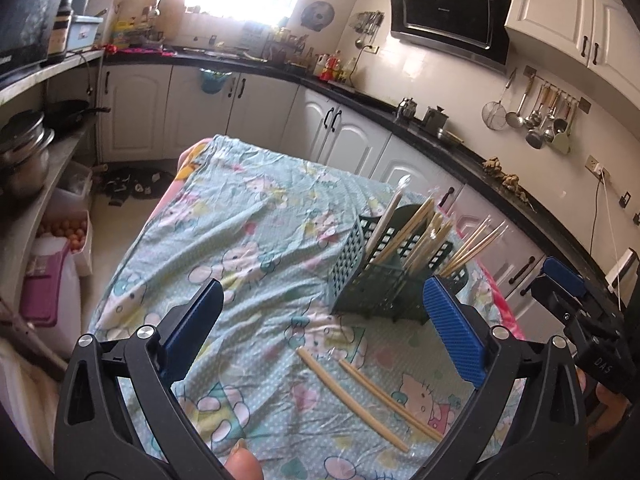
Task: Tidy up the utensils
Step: 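Move both tools down toward the last loose chopsticks beside the caddy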
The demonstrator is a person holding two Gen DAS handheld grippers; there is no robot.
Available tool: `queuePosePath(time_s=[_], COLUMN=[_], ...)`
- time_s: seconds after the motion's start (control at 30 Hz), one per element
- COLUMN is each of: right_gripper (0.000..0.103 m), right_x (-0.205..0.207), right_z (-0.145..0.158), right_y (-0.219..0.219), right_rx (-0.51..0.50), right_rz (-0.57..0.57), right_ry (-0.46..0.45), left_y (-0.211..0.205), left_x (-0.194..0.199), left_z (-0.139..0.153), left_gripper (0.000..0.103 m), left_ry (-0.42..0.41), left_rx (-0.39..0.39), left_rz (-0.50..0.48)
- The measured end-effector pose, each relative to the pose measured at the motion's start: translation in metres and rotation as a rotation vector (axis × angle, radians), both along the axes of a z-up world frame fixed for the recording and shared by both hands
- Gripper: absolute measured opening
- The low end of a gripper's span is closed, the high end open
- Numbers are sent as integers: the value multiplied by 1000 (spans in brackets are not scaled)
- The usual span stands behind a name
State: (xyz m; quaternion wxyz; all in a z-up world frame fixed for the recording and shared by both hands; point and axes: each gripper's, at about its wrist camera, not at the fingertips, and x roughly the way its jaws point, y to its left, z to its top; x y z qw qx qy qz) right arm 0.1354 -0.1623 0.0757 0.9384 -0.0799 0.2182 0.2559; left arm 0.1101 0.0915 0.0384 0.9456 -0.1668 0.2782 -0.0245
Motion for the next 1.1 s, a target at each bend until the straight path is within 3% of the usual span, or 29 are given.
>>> queuePosePath(time_s=[1.1], right_gripper=[74], right_x=[-1], right_z=[-92], right_y=[71], right_rx=[-210], right_rz=[152], right_ry=[176], left_y=[17], left_x=[8], left_z=[-80], left_gripper=[92], left_ry=[193], left_rx=[-5], left_rz=[27])
